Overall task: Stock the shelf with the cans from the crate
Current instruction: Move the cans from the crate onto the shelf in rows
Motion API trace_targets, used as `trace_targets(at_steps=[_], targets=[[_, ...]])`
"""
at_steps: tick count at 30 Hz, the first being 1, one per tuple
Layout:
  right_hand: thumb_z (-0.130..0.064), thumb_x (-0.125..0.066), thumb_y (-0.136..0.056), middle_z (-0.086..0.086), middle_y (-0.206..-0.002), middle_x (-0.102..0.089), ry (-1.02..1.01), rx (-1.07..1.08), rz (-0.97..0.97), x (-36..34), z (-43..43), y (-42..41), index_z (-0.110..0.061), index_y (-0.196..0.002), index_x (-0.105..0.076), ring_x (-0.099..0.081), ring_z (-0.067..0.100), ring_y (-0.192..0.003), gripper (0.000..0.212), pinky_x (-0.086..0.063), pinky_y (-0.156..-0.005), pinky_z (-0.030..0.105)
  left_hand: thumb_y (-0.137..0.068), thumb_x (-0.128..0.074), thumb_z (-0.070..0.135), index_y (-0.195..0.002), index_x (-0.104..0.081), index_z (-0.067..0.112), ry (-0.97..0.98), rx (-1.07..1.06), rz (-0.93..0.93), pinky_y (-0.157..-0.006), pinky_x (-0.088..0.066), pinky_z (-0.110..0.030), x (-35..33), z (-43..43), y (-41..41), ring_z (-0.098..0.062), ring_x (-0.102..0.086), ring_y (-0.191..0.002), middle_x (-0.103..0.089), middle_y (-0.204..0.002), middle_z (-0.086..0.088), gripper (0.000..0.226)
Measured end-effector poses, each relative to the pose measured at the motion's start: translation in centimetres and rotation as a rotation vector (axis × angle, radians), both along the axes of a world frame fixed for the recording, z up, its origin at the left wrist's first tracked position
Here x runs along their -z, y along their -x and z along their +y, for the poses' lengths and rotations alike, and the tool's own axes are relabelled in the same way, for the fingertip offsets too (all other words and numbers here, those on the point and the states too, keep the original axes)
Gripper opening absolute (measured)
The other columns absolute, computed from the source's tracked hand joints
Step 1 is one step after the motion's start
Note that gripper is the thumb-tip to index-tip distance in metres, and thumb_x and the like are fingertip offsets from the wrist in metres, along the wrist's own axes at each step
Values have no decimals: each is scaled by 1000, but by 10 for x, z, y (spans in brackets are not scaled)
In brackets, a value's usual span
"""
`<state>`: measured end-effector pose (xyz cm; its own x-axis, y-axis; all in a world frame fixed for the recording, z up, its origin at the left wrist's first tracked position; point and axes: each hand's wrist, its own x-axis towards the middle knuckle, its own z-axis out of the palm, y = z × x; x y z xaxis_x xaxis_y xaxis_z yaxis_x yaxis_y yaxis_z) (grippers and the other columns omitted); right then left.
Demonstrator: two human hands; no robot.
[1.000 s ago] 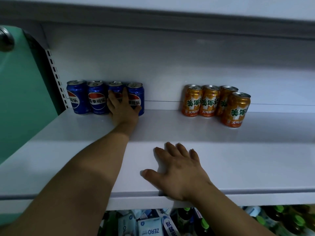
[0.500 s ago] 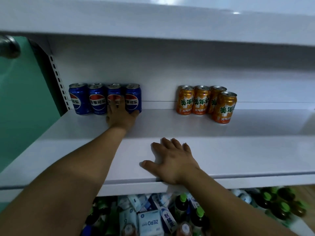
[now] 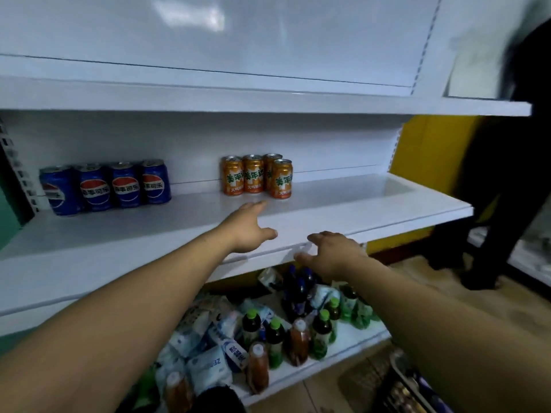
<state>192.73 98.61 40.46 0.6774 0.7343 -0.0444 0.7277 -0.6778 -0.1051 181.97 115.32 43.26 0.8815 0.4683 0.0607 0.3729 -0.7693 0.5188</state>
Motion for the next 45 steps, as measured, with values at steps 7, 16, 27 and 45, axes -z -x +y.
trace_targets(at_steps=[7, 16, 27, 45], targets=[[-76, -36, -84, 6, -147, -42, 79, 395, 12, 14, -167, -29, -28, -143, -40, -42, 30, -130, 76, -39, -103, 45, -87, -62, 44, -151, -19, 24, -34, 367, 60, -117, -20, -33, 22, -138, -78, -22, -20, -144, -18, -159, -4, 80], [-65, -40, -91, 6, -154, -33, 123, 741, 174, 72, -329, -53, -23, -150, -29, -33, 27, -139, 73, -33, -111, 40, -89, -61, 41, -152, -18, 20, 14, 702, 264, -112, -26, -32, 107, -275, -147, -24, -23, -143, -18, -158, -6, 79], [-67, -38, -91, 9, -153, -36, 192, 909, 479, 236, -428, -143, -19, -150, -29, -40, 30, -135, 77, -38, -108, 43, -89, -60, 44, -151, -22, 20, 42, 851, 631, -108, -27, -26, 278, -360, -238, -22, -28, -141, -22, -157, -5, 77], [-45, -52, -96, 11, -136, -52, -41, 951, 1050, 547, -365, -250, -15, -140, -41, -53, 28, -118, 55, -40, -93, 28, -85, -67, 35, -146, -35, 23, 100, 783, 936, -96, -43, -29, 546, -342, -376, -24, -50, -121, -42, -145, -7, 70]])
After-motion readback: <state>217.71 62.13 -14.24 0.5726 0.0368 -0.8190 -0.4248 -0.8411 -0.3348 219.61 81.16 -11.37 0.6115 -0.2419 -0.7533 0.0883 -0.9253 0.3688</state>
